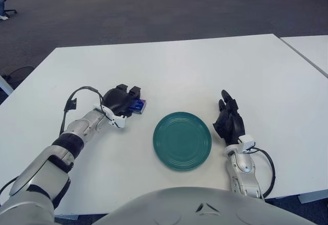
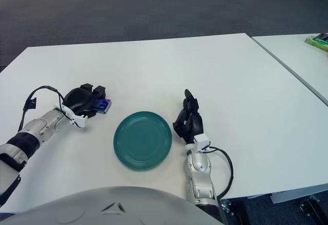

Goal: Put the gum into the plate.

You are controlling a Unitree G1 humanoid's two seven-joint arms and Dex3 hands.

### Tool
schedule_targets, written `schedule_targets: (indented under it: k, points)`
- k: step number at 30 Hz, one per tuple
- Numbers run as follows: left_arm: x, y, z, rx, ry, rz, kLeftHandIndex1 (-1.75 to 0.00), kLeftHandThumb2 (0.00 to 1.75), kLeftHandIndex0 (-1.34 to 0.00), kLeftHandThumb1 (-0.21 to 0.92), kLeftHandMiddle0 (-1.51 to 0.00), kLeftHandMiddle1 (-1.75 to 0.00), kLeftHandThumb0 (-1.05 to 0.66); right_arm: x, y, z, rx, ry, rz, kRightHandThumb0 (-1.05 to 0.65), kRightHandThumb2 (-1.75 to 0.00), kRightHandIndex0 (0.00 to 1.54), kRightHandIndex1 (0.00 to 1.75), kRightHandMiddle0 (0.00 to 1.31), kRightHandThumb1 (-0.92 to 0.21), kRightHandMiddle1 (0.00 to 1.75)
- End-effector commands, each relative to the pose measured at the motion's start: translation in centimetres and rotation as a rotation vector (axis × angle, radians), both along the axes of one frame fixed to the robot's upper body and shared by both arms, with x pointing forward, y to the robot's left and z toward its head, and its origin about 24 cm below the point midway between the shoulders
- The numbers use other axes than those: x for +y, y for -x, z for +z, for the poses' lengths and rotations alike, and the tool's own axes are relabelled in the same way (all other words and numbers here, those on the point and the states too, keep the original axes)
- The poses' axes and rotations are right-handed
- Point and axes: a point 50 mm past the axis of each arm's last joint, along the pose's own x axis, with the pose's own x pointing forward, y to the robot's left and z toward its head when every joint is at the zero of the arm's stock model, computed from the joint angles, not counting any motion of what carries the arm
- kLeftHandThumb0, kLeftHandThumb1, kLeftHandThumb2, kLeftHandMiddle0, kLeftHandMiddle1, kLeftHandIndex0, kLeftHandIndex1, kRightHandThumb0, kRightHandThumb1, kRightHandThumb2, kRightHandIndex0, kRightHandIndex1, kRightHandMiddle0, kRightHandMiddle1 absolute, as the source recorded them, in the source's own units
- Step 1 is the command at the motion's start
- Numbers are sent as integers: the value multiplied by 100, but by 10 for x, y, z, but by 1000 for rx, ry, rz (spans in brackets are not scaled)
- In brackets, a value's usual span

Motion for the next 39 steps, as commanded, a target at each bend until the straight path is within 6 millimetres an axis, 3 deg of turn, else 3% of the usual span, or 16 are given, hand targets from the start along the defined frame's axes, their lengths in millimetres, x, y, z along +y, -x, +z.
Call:
schedule_targets:
  k: [1, 7, 10, 14, 19, 22, 39]
  points:
    - [9, -4, 19, -17, 28, 21, -175, 142, -68, 23, -112, -175, -50, -4, 22, -35, 216, -17, -35, -67, -97, 16, 2, 0, -92, 37]
    - [13, -16, 68, -118, 144, 69, -175, 142, -67, 23, -113, -175, -50, -4, 22, -36, 217, -17, -35, -68, -98, 16, 2, 0, -92, 39]
    - [10, -18, 103, -197, 233, 73, -175, 141, -67, 24, -115, -175, -50, -4, 22, -37, 217, -17, -33, -68, -98, 17, 2, 0, -92, 39]
    - [4, -12, 123, -227, 274, 66, -175, 140, -66, 24, -117, -175, -49, -5, 23, -37, 217, -16, -32, -68, -98, 17, 1, 0, -92, 38]
    - [-11, 4, 130, -232, 328, 24, -175, 136, -64, 28, -119, -175, -48, -5, 23, -38, 221, -12, -32, -68, -98, 16, 1, 0, -92, 37]
    - [-24, 12, 124, -216, 341, -18, -175, 135, -63, 29, -119, -175, -48, -5, 23, -38, 220, -14, -35, -68, -98, 16, 1, 0, -92, 37]
    - [-73, 36, 120, -77, 291, -248, -175, 135, -63, 28, -117, -175, -48, -4, 24, -37, 220, -20, -30, -66, -97, 16, 0, 0, -92, 38]
